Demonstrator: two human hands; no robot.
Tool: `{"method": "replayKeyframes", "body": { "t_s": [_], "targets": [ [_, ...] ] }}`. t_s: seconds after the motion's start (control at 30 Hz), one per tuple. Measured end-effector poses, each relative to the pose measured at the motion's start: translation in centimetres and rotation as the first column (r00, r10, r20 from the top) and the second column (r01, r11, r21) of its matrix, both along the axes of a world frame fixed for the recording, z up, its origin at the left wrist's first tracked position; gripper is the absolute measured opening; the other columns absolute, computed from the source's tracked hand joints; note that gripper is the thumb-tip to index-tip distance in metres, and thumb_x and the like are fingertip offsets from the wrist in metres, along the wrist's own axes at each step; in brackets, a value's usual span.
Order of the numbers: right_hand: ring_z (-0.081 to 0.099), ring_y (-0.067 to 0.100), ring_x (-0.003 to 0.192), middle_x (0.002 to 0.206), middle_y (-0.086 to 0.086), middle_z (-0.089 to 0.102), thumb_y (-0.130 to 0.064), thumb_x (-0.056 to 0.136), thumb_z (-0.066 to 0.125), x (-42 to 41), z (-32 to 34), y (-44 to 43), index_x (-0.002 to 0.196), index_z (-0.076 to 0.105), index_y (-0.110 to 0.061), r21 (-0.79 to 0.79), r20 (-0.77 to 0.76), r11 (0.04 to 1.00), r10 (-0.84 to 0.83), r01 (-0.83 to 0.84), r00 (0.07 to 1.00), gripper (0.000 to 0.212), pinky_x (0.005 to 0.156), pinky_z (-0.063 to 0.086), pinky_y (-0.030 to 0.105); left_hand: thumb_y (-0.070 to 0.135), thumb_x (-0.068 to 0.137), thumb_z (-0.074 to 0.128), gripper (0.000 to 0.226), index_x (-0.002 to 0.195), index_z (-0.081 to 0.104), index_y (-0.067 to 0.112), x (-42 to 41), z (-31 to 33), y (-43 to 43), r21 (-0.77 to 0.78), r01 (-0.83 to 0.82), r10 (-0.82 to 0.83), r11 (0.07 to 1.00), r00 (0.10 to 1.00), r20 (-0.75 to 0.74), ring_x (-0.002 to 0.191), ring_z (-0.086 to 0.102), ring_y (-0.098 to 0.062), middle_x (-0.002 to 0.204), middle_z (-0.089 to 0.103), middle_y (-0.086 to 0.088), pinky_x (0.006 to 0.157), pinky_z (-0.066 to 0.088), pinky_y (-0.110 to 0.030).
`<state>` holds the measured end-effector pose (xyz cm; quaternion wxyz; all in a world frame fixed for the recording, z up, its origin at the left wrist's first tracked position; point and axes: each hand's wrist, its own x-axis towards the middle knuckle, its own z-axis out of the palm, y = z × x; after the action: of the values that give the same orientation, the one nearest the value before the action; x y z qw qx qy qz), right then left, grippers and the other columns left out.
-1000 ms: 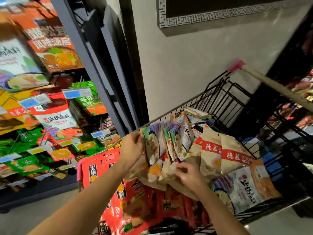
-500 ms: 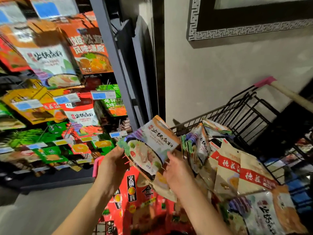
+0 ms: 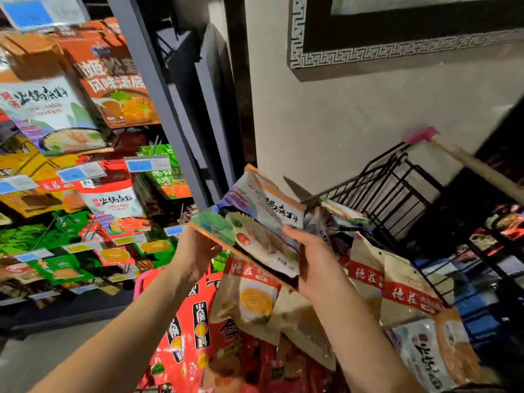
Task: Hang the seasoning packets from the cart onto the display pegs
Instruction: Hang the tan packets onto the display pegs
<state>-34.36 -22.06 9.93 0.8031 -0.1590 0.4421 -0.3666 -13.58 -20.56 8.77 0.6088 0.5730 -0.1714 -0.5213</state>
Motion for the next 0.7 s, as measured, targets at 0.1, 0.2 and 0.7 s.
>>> {"method": "replayKeyframes", "body": {
  "t_s": [0.1, 0.2, 0.7],
  "targets": [
    [0.071, 0.035, 0.111, 0.120, 0.017, 0.074, -0.013, 0.092, 0.064, -3.9, 1.5, -0.7, 0.126, 0.069, -0.006, -0.059, 0.045, 0.998, -0.010, 0.012, 0.999, 0.035, 0.106, 0.050, 0.051, 0.023, 0.075, 0.063, 0.017, 0.089, 0.062, 0.014, -1.1, -1.7, -2.1, 0.062, 0.150, -0.150, 0.987, 0.989, -0.001, 0.063, 0.066, -0.015, 0.063, 0.071, 0.005, 0.073, 0.043, -0.034],
    [0.075, 0.034, 0.092, 0.110, 0.018, 0.077, -0.012, 0.087, 0.065, -7.8, 1.5, -1.4, 0.117, 0.072, -0.006, -0.093, -0.063, 0.992, -0.090, 0.084, 0.994, 0.032, 0.096, 0.055, 0.052, 0.022, 0.094, 0.063, 0.013, 0.102, 0.066, 0.013, -2.1, -3.3, -5.2, 0.197, 0.334, -0.347, 0.922, 0.937, 0.038, 0.074, 0.067, -0.017, 0.079, 0.075, 0.002, 0.077, 0.045, -0.030],
    [0.076, 0.034, 0.093, 0.106, 0.013, 0.078, 0.002, 0.095, 0.054, -15.6, -5.5, -0.1, 0.124, 0.067, -0.009, -0.092, -0.425, 0.972, -0.234, 0.215, 0.874, 0.033, 0.076, 0.058, 0.042, 0.022, 0.097, 0.064, 0.018, 0.088, 0.065, 0.006, -9.7, -6.5, -12.6, 0.605, 0.515, -0.786, 0.607, 0.276, 0.553, 0.061, 0.058, -0.019, 0.075, 0.061, -0.006, 0.039, 0.044, -0.018]
  ]
}}
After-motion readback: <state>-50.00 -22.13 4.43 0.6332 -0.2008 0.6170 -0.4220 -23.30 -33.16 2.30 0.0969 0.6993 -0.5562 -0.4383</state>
